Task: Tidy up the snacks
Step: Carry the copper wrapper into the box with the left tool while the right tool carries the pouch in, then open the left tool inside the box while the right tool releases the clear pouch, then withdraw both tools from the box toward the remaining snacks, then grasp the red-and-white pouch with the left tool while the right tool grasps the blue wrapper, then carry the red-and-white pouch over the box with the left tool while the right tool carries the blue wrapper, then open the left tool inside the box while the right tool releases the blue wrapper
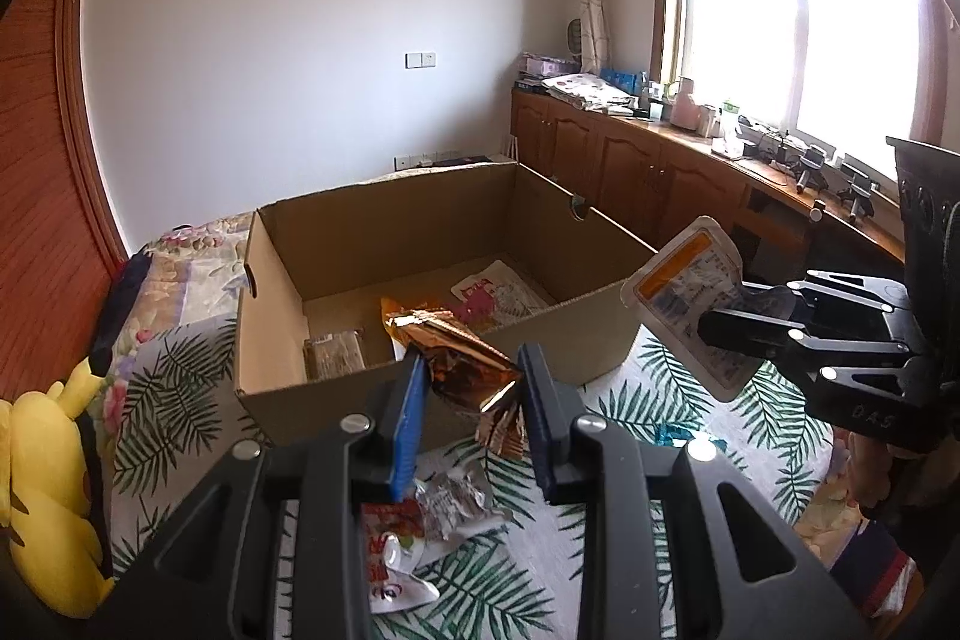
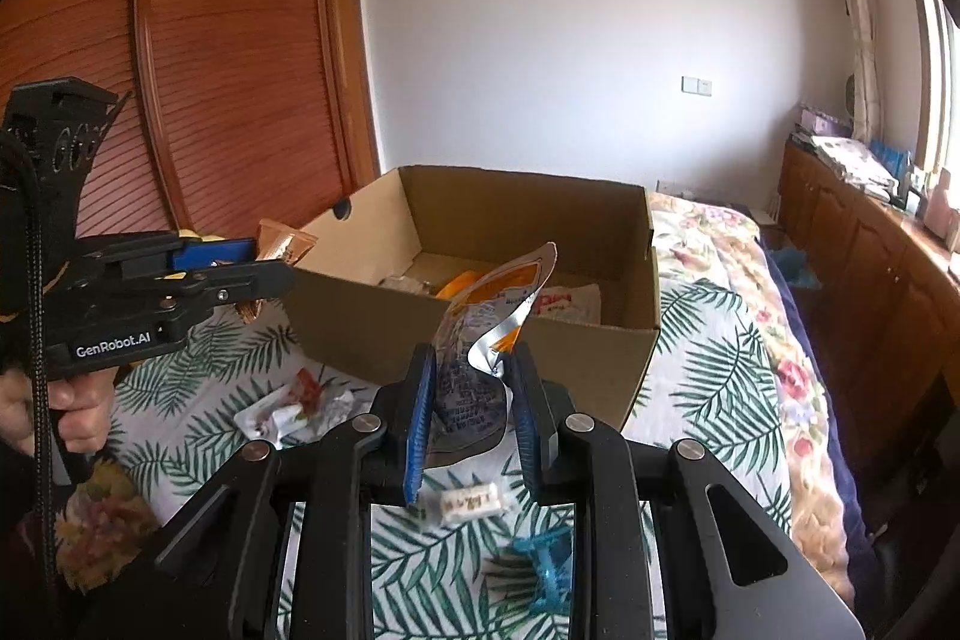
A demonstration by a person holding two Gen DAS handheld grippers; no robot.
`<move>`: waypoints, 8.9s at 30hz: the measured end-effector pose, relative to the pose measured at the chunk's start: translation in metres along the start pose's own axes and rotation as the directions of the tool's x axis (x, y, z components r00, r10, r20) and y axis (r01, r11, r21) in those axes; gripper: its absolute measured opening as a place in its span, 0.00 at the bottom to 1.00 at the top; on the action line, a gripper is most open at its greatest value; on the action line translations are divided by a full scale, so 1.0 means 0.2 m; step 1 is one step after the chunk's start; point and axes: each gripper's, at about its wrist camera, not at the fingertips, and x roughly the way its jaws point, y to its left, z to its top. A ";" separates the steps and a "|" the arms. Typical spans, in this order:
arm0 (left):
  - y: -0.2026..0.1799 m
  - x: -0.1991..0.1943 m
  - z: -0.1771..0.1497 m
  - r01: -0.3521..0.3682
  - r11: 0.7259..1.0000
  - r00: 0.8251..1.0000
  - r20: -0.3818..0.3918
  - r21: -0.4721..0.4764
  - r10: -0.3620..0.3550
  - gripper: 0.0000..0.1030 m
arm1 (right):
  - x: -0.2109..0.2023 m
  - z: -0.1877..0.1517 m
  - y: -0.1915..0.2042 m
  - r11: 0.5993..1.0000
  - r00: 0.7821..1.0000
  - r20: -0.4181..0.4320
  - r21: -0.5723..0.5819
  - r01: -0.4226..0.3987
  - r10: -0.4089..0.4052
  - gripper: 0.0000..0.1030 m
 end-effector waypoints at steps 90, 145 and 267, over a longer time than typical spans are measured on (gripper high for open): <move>0.08 0.19 -0.49 -0.056 0.998 0.976 -0.212 0.014 0.057 0.54 | 0.19 -0.57 -0.22 0.987 0.962 -0.252 0.088 0.132 -0.106 0.37; 0.32 0.26 -0.65 -0.083 0.988 0.958 -0.283 -0.127 0.044 0.35 | 0.28 -0.63 -0.16 0.988 0.956 -0.254 0.000 0.153 -0.148 0.38; 0.28 0.46 0.16 -0.084 0.992 0.992 -0.100 -0.098 0.075 0.20 | 0.41 0.25 -0.04 0.990 0.989 -0.077 -0.061 0.124 -0.128 0.29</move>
